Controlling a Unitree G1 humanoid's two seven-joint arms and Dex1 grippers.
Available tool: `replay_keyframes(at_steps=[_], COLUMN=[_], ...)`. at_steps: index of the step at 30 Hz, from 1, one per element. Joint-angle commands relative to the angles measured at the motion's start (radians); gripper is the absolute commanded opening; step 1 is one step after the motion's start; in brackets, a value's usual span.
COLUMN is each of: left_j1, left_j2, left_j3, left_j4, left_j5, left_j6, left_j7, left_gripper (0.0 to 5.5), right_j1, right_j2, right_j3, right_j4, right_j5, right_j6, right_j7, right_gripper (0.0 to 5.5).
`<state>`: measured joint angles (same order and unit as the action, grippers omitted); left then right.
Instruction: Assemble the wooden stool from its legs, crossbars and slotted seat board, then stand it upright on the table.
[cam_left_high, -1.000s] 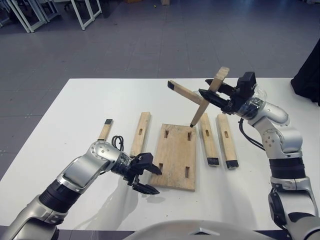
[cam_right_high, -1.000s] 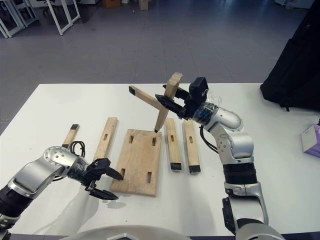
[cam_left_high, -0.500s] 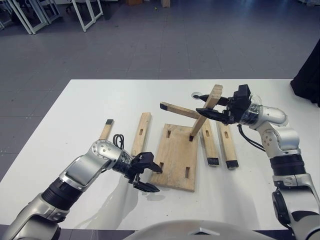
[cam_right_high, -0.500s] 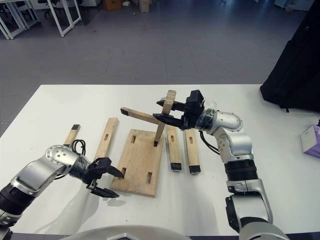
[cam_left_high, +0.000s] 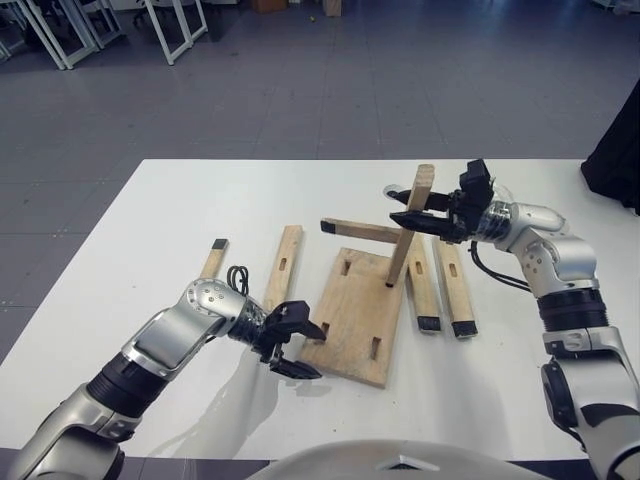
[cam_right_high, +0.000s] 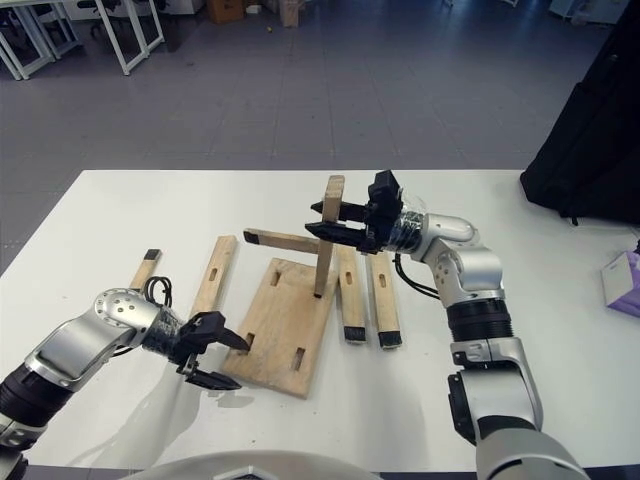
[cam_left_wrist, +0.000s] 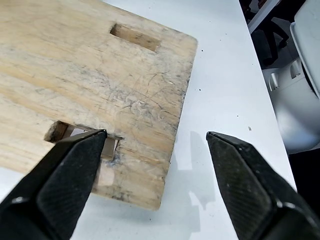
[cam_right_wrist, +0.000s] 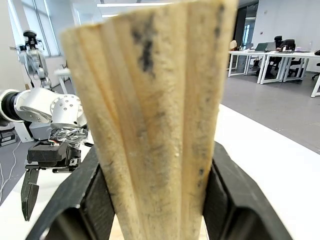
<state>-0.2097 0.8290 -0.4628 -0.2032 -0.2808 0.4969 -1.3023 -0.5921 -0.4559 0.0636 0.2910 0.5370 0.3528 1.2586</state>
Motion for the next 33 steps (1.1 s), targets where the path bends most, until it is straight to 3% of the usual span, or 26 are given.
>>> replay_keyframes(at_steps=[1, 18, 23, 29, 30, 33], left_j1=[0.042, 0.085, 0.140, 0.131, 0.121, 0.111], left_j2=[-0.011, -0.024, -0.056, -0.111, -0.114, -0.121], left_j3=[-0.055, -0.045, 0.087, 0.332, 0.339, 0.328], left_j4=[0.037, 0.013, -0.015, -0.071, -0.070, -0.073], left_j5=[0.077, 0.047, -0.106, -0.387, -0.394, -0.388], left_j6=[0.044, 0.030, 0.050, 0.158, 0.171, 0.186], left_j7=[0.059, 0.077, 0.075, 0.101, 0.110, 0.127], left_gripper=[3.69, 3.69, 3.69, 3.69, 3.69, 3.69], right_j1=[0.047, 0.002, 0.006, 0.007, 0.004, -0.013], right_j2=[0.010, 0.076, 0.072, 0.062, 0.059, 0.059], right_j3=[0.081, 0.117, 0.115, 0.094, 0.095, 0.087], right_j4=[0.066, 0.233, 0.221, 0.234, 0.241, 0.254], right_j5=[-0.082, -0.131, -0.114, -0.129, -0.134, -0.147], right_j6=[-0.008, -0.111, -0.088, -0.131, -0.138, -0.135], right_j7=[0.030, -0.001, 0.016, -0.016, -0.016, -0.014], right_gripper=[2.01, 2.01, 2.01, 2.01, 2.39, 2.84])
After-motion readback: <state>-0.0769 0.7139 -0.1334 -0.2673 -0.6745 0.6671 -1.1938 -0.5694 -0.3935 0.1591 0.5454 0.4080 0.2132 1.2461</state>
